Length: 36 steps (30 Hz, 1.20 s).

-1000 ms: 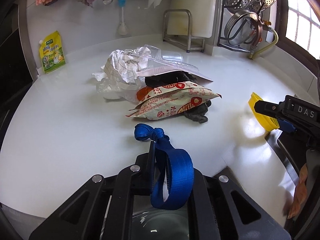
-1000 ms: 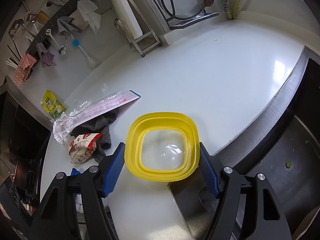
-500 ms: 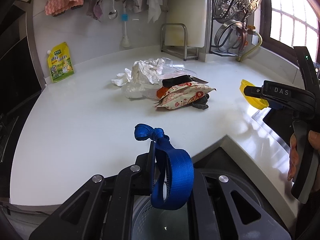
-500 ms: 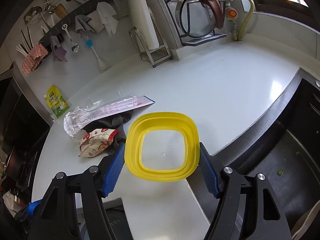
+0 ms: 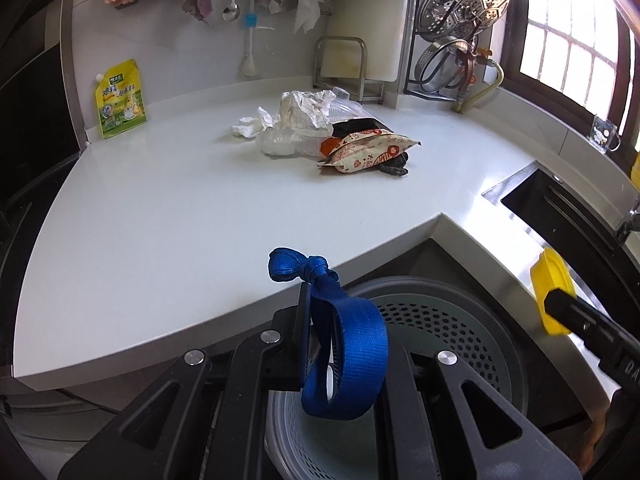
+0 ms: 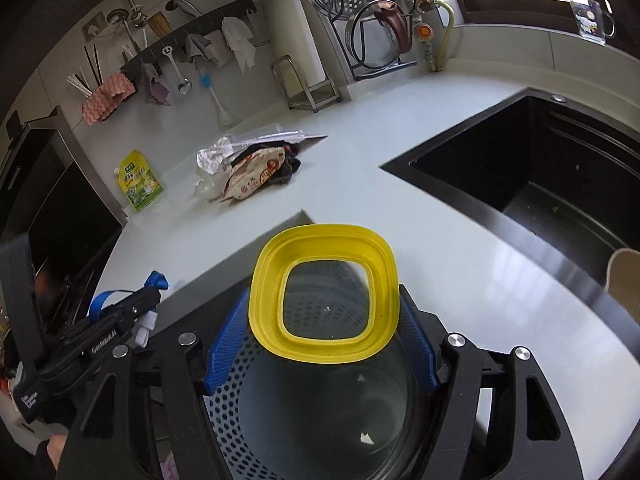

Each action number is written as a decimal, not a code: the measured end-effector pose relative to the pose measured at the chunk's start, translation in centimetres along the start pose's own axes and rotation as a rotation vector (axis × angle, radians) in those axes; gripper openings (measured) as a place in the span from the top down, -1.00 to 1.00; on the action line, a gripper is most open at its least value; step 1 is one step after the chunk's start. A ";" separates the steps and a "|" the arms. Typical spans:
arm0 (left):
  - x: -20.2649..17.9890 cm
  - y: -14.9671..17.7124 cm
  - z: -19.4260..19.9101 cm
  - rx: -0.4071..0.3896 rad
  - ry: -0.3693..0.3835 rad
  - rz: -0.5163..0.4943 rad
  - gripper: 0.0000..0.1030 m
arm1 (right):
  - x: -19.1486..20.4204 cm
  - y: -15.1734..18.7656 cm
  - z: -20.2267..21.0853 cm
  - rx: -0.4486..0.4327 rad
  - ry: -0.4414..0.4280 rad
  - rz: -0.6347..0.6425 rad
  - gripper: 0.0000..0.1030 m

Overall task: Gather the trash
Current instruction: 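Carry both items over the grey basket and open both tools to drop them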

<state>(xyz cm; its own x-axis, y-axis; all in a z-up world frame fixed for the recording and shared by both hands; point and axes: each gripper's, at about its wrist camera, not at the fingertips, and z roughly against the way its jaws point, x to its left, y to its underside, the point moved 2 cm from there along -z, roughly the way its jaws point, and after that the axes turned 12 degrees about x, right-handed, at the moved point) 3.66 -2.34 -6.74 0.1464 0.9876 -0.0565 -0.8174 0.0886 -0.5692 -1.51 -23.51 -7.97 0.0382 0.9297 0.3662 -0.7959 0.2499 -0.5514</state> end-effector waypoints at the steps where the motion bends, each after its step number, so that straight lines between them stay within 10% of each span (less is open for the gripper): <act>1: -0.1 0.3 0.0 0.005 0.004 -0.007 0.81 | 0.1 0.9 0.1 0.006 0.010 0.000 -0.32; 36: -1.2 5.3 -4.8 0.222 0.026 -0.062 0.81 | 1.0 7.4 -4.0 0.188 0.083 0.065 -0.32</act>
<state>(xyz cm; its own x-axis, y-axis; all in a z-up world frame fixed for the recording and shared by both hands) 1.83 -3.64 -13.63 0.2124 0.9759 -0.0497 -0.9083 0.1784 -0.3784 -4.91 -19.67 -14.70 0.0269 0.9633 0.2670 -0.8968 0.1413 -0.4193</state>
